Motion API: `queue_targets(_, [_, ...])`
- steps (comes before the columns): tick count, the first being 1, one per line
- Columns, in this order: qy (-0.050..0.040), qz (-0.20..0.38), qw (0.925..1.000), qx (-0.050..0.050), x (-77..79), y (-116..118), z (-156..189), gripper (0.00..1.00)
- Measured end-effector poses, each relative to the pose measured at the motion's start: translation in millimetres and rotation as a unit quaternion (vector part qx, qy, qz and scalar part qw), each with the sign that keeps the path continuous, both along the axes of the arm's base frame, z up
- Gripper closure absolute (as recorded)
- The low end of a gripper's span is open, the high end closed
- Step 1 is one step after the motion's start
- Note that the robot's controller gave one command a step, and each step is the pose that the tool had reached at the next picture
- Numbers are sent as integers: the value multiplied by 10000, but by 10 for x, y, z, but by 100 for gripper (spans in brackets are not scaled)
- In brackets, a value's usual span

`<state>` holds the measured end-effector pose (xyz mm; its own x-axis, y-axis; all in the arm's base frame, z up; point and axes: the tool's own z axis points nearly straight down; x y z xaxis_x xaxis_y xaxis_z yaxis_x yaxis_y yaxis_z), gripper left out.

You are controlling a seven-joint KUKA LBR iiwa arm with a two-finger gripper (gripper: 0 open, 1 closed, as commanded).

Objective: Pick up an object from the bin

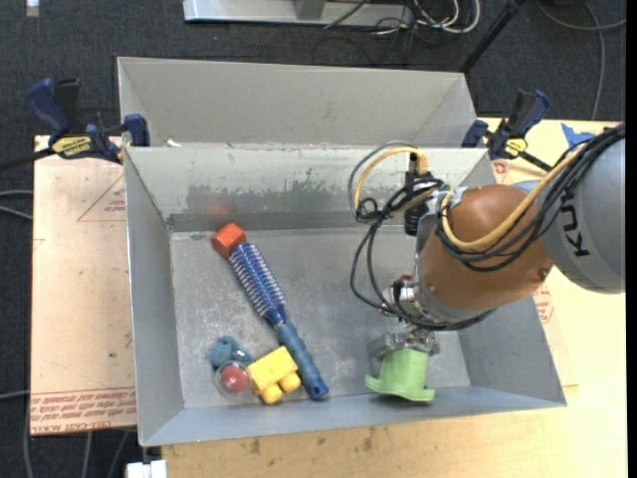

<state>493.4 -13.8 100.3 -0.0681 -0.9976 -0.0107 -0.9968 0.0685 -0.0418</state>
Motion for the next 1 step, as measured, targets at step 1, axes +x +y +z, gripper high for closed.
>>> queue_targets(1, [170,-407,9990,-35,-129,-649,384,100])
